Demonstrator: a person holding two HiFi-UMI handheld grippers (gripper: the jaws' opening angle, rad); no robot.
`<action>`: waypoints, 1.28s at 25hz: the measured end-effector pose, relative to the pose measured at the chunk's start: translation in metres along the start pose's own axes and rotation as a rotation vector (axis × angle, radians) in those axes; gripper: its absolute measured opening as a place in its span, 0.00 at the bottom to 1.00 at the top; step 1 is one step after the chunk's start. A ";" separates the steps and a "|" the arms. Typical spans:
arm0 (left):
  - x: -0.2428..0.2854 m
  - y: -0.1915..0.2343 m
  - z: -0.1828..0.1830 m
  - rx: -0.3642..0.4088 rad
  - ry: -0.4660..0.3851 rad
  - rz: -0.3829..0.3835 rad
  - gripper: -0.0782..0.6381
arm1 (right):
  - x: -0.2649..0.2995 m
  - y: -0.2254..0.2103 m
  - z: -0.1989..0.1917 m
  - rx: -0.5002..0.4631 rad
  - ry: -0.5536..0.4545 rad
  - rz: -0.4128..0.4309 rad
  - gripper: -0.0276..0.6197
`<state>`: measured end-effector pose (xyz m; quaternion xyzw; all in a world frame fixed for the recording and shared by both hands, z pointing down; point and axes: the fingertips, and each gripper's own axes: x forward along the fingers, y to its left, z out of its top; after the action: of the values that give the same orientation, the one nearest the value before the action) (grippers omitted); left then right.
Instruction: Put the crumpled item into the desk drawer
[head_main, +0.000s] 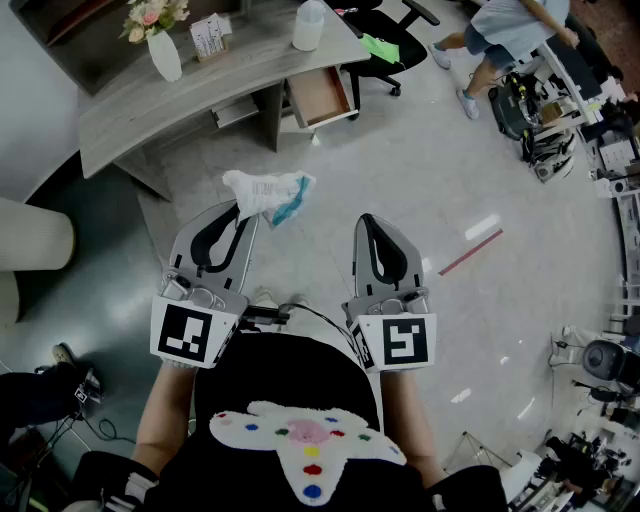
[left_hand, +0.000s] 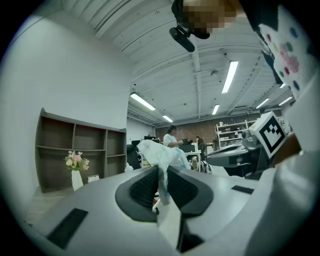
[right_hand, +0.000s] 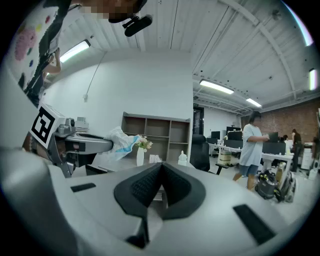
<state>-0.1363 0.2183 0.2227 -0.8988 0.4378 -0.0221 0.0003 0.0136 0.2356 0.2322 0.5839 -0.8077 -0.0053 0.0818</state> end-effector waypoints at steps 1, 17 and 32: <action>0.000 0.000 0.000 0.000 -0.002 0.000 0.19 | 0.000 0.000 0.000 -0.001 0.000 0.000 0.05; -0.003 0.004 0.001 -0.004 -0.003 -0.013 0.19 | 0.000 0.007 0.000 -0.003 0.010 -0.013 0.05; -0.012 0.030 0.006 0.011 -0.037 -0.048 0.19 | 0.011 0.027 0.014 -0.029 -0.028 -0.064 0.05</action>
<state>-0.1672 0.2090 0.2154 -0.9093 0.4159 -0.0079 0.0129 -0.0173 0.2328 0.2222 0.6081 -0.7894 -0.0279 0.0789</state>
